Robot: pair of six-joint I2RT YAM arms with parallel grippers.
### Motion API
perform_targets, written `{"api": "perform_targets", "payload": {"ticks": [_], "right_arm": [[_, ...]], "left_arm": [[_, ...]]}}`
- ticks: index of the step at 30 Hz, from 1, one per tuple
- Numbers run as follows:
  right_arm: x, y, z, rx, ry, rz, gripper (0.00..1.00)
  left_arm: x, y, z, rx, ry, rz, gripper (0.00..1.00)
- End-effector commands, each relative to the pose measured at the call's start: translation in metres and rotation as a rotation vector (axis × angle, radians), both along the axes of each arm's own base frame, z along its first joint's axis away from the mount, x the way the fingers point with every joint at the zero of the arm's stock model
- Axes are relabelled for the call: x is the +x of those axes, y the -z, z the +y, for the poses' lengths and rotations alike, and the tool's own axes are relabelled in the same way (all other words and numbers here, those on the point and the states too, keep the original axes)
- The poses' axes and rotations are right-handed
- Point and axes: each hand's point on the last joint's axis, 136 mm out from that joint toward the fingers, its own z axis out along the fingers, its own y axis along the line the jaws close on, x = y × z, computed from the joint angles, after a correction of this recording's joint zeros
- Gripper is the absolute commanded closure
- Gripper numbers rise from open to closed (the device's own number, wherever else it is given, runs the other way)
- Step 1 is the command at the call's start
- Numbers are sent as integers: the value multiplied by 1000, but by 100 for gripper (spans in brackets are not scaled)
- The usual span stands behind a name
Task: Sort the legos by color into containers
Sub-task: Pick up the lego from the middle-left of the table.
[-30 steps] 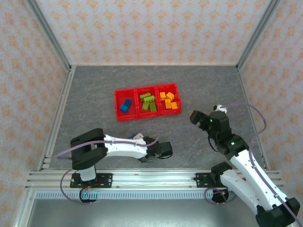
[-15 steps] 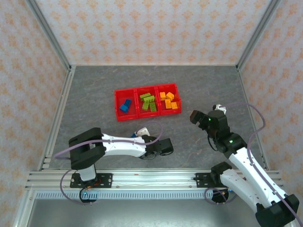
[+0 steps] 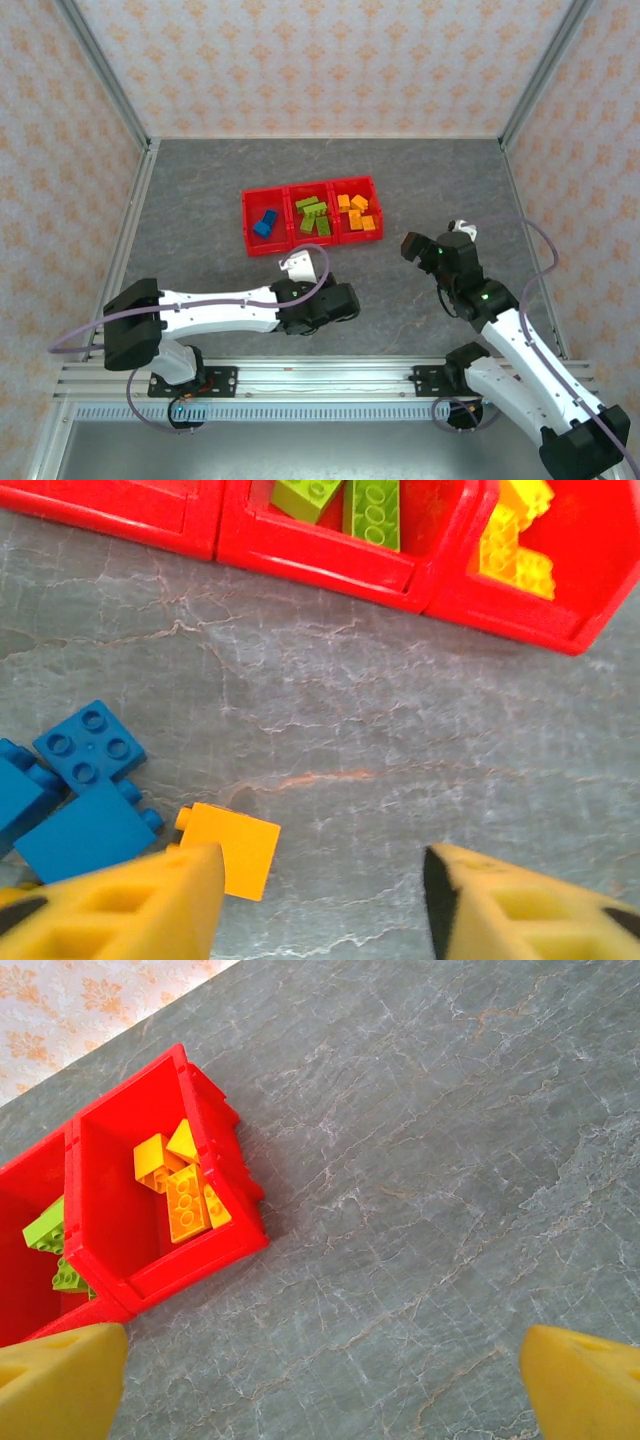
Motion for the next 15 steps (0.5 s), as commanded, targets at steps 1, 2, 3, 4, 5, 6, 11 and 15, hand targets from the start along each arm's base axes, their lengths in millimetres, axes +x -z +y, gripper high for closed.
{"api": "perform_targets", "payload": {"ticks": [1, 2, 3, 4, 5, 6, 11, 15], "right_arm": [[1, 1, -5, -23, 15, -9, 0], [2, 1, -5, -24, 17, -9, 0], [2, 1, -5, -23, 18, -9, 0], [2, 1, -5, -24, 17, -10, 0], [2, 1, -5, -23, 17, -10, 0], [2, 1, -5, -23, 17, -11, 0], [2, 5, -4, -20, 18, -3, 0], [2, 6, -3, -17, 13, 1, 0]], "left_arm": [[3, -12, 5, 130, 124, -3, 29], [2, -10, 6, 152, 152, 18, 23], [1, -8, 10, 172, 169, 41, 20], [0, -7, 12, 189, 183, 56, 17], [-1, -5, 15, 204, 200, 74, 14], [-2, -4, 18, 214, 215, 91, 12], [-1, 11, 20, 197, 260, 164, 8], [4, 22, 9, 127, 283, 182, 9]]}}
